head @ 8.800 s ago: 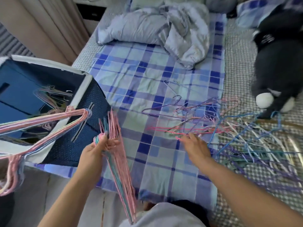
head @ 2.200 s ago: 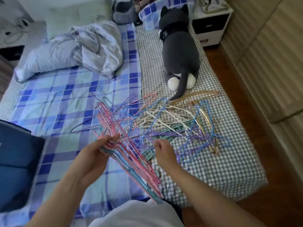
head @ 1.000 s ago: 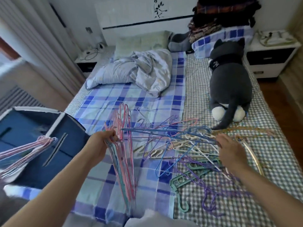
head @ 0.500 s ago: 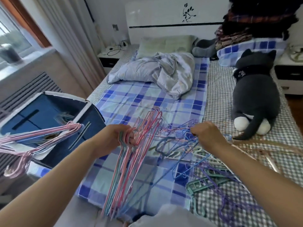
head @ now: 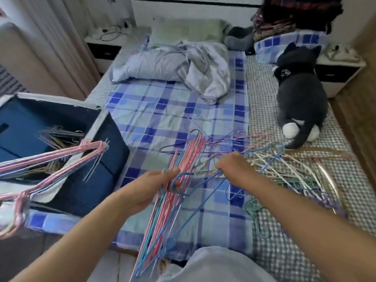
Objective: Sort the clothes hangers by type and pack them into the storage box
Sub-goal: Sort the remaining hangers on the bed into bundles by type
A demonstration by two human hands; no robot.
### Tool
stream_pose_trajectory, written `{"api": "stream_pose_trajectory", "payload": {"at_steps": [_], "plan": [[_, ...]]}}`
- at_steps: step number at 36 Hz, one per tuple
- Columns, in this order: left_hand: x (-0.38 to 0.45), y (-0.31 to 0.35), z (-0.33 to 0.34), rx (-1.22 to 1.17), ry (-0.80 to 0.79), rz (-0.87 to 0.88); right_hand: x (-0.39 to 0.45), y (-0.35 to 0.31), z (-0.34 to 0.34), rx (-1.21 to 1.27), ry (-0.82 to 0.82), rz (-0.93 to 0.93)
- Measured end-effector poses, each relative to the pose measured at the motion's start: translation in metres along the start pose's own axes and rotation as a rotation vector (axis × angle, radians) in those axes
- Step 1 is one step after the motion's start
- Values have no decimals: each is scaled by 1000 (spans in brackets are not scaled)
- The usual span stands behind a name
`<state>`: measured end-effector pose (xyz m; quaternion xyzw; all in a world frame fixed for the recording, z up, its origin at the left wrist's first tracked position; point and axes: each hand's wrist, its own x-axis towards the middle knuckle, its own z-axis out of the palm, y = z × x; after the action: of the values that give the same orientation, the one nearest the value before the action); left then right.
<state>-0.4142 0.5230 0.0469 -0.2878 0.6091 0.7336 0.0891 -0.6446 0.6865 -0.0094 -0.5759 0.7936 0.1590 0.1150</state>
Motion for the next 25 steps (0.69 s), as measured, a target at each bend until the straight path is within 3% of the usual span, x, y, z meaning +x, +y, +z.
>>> {"api": "stream_pose_trajectory", "payload": {"at_steps": [5,8,10,13,15,18,25], "plan": [[-11,-7,-18,108,-82,-25,9,-14,23,46,-57,-8],[-13,-14,-24,208,-133,-63,4,-39,26,117,-182,34],[-10,-19,-30,257,-158,-84,2,-50,26,124,-127,76],[-8,-17,-34,259,-261,-116,3,-52,52,184,91,185],[-7,-14,-32,204,-288,-120,7,-48,64,270,208,153],[1,-11,-32,103,-166,-157,14,-39,66,398,371,32],[32,9,-36,180,36,-164,34,0,56,386,610,-152]]}}
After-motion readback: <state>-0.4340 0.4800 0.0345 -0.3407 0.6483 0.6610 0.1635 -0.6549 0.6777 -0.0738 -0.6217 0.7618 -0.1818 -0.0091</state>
